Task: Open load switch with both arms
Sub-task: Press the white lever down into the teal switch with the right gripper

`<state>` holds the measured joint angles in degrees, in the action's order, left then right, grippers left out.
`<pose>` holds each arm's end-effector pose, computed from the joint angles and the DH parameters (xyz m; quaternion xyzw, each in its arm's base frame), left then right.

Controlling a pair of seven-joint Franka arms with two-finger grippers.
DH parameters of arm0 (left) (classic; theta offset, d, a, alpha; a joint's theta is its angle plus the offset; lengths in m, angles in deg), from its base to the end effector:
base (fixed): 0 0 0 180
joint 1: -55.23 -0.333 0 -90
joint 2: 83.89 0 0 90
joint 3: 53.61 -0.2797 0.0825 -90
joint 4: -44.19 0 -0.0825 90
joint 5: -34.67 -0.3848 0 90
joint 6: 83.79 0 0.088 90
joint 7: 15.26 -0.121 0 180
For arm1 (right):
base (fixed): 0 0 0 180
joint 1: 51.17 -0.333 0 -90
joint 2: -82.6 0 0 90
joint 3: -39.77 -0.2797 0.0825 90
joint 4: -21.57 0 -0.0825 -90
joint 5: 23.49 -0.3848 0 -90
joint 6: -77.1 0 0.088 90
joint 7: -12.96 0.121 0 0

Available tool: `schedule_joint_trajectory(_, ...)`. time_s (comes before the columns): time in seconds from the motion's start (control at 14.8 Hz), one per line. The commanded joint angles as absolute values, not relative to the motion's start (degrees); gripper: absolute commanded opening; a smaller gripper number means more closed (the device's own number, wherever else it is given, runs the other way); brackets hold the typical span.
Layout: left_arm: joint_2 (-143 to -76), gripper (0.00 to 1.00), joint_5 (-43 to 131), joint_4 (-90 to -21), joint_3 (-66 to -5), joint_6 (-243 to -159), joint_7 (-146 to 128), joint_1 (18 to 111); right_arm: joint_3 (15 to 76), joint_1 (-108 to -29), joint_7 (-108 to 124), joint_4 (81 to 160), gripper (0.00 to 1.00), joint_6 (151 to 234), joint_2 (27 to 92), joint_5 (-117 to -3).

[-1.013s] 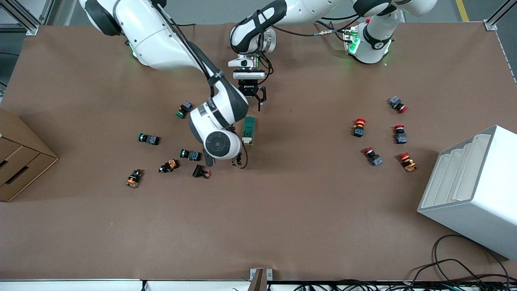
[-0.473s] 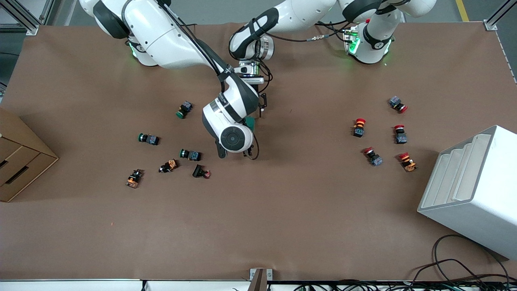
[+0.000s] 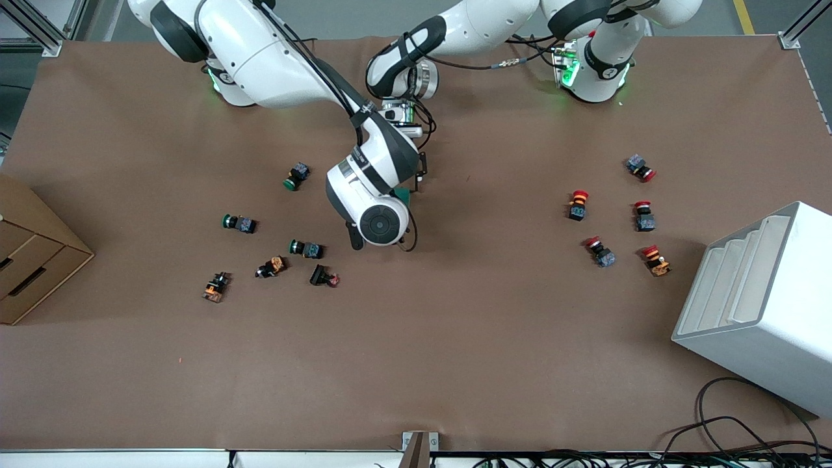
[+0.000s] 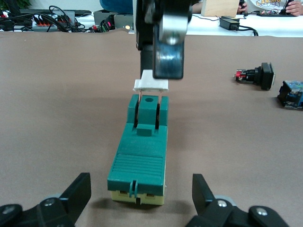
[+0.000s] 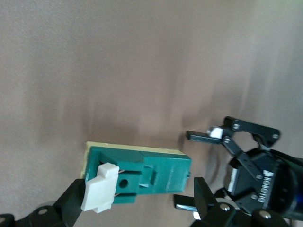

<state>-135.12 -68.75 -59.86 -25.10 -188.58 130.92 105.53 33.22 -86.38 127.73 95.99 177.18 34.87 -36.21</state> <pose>0.1996 -0.5575 0.0545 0.8542 0.0115 0.5198 0.0080 0.4936 0.4546 0.1868 0.7499 -0.6169 -0.1831 0.1534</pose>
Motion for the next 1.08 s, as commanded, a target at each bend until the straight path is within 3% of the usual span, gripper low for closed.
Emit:
schedule_joint_trajectory(0.0,-135.83,0.96,-69.92,-59.08,-25.40,-187.94,130.20,106.29,30.63,-85.27,128.18,94.00,1.00,173.35,34.96,-37.12)
schedule_joint_trajectory(1.01,-136.71,0.97,-69.92,-59.17,-25.40,-187.67,130.20,106.56,30.72,-87.46,125.99,96.71,1.00,167.45,34.79,-36.59)
